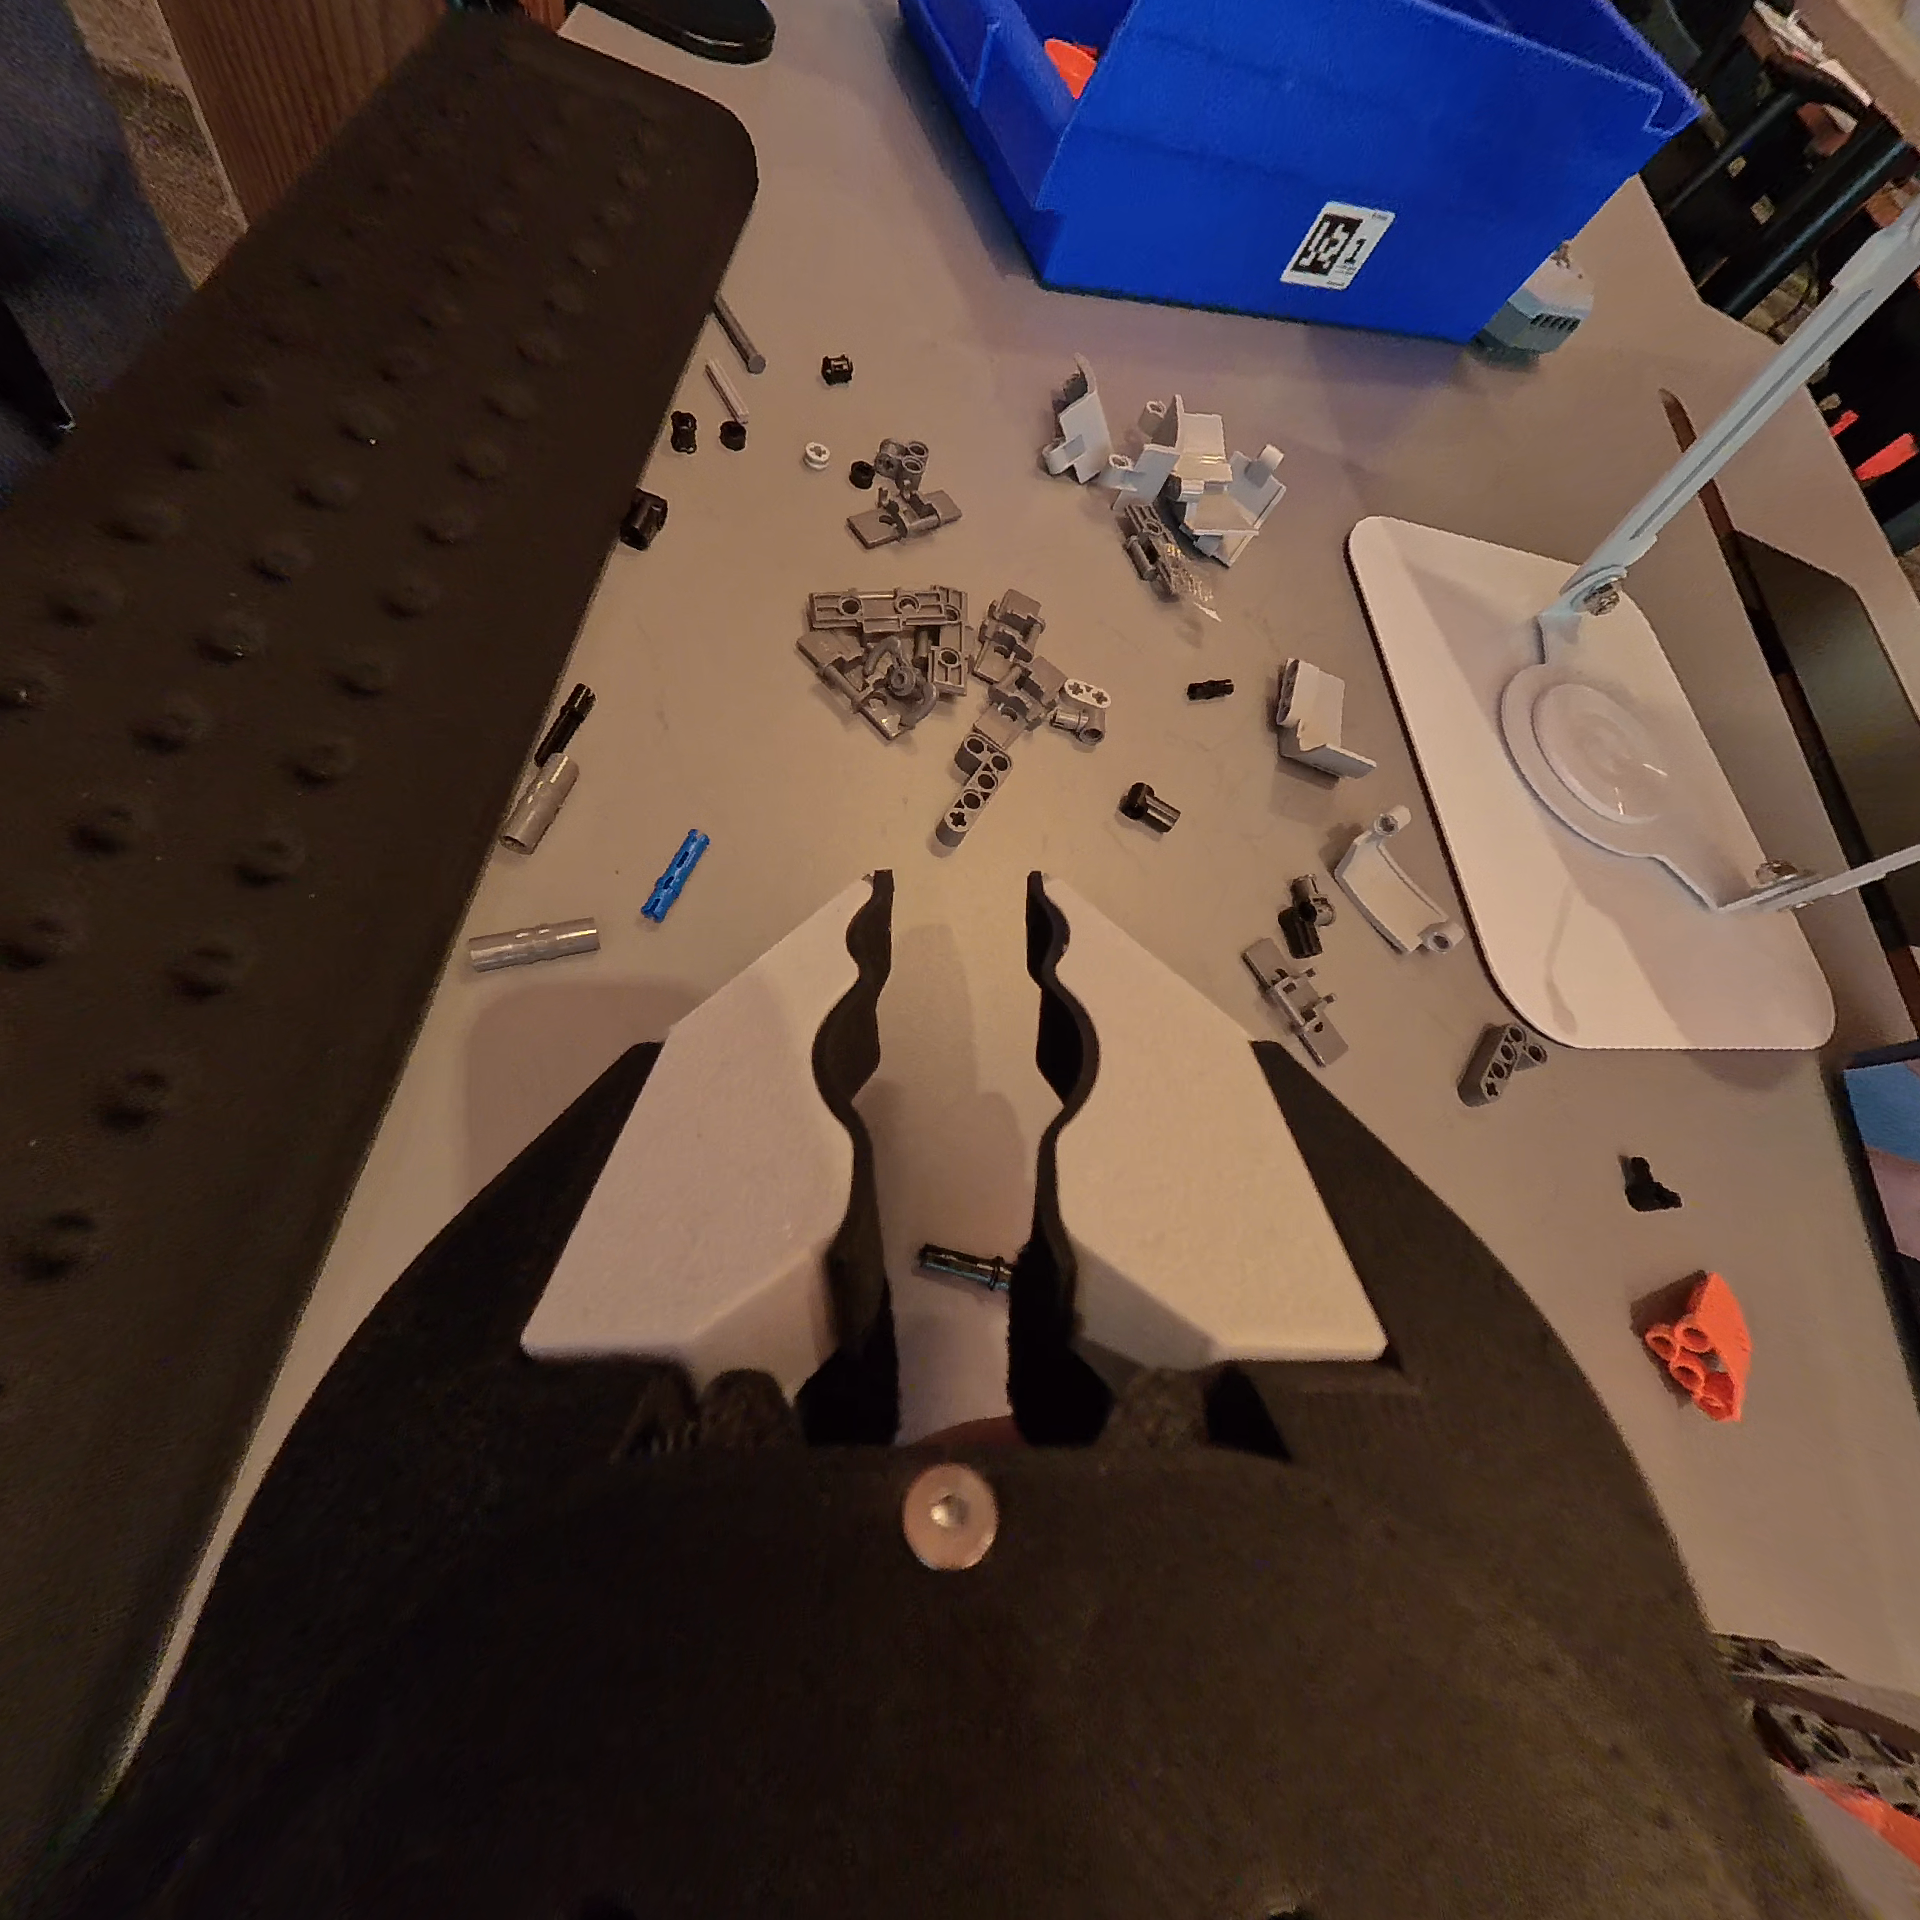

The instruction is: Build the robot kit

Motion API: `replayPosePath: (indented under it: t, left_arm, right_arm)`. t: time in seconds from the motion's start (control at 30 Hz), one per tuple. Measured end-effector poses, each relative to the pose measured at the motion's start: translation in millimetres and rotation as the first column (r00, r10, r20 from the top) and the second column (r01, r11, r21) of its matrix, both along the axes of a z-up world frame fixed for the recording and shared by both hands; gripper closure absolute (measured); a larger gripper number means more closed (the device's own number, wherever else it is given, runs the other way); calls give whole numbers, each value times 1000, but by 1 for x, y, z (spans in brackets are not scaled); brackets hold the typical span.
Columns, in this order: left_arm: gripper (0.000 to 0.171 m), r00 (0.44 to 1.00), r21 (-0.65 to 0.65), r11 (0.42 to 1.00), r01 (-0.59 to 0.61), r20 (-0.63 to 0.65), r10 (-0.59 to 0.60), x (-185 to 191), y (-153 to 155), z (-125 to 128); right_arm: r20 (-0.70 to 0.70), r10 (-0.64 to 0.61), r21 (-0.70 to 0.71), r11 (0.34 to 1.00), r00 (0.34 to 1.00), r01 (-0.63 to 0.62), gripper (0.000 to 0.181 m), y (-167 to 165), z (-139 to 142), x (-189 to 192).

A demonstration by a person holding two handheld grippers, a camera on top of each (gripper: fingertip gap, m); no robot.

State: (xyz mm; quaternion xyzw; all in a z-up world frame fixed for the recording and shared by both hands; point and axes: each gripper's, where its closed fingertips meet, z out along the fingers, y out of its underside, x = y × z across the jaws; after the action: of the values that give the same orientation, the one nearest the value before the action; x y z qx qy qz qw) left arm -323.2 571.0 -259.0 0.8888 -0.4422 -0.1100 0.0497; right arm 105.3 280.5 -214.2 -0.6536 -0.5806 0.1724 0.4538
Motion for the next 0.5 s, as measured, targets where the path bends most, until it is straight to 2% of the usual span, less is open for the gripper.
replayPosePath:
  t: [0.07,0.23,0.37,0.43,0.5]
  left_arm:
    - [162,1000,30,999,17,-26,-16,-3,7,-1]
    - [163,999,54,997,48,12,-49,-1,10,6]
    - [164,993,161,985,64,90,-80,15,22,28]
    - [164,982,234,972,22,176,-64,31,37,38]
    - [164,981,278,961,-13,192,-42,35,54,40]
  right_arm:
    - [-1,-1,2,1000,1000,1,158,0,1,0]
    - [-3,-1,-3,1000,1000,1,158,1,0,1]
    - [-3,-3,-5,1000,1000,3,158,1,-1,1]
    - [-1,-5,-7,1000,1000,5,158,2,-1,1]
    - [1,-5,-9,1000,1000,5,158,2,-2,1]
